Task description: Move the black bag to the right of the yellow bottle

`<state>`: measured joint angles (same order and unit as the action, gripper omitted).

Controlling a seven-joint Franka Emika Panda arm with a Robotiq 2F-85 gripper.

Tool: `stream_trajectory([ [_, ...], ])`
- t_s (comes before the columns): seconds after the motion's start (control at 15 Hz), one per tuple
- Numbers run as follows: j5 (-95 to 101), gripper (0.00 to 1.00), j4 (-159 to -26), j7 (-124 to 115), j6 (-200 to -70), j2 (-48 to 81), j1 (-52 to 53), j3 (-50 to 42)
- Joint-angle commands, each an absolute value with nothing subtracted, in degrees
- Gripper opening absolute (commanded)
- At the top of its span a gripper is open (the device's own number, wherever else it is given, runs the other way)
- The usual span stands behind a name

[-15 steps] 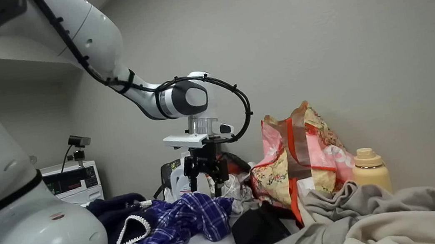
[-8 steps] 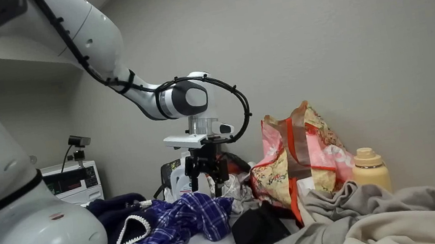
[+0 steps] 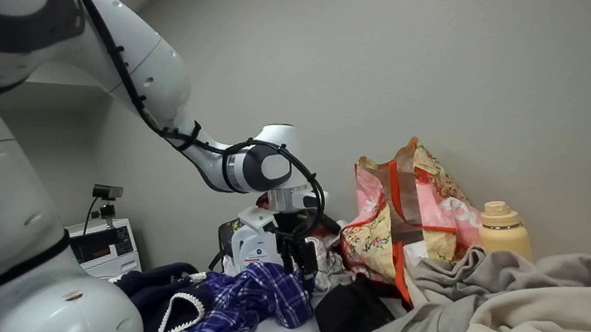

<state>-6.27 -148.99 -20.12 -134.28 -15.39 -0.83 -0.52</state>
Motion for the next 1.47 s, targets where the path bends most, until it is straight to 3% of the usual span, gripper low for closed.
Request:
stream_trajectory([
  [0.0, -9.2, 1.00, -150.2, -28.2, -143.8, -10.8, -2.2, 0.8],
  [0.67, -4.5, 1.00, -150.2, -56.8, -175.5, 5.2, -2.0, -1.6],
  [0.87, 7.3, 1.00, -148.9, -71.1, -181.2, 9.5, 3.5, -12.6],
  [1.07, 17.4, 1.00, -144.2, -85.3, -178.7, 13.9, 14.0, -27.4],
  [1.13, 19.4, 0.76, -143.2, -88.9, -177.4, 15.0, 19.1, -32.4],
  [1.2, 20.0, 0.72, -143.2, -91.4, -176.1, 15.4, 22.8, -35.2],
  [1.27, 19.4, 0.86, -143.9, -92.6, -174.5, 14.8, 23.8, -34.7],
  [1.4, 18.0, 0.97, -145.0, -93.3, -171.8, 13.4, 25.5, -32.8],
])
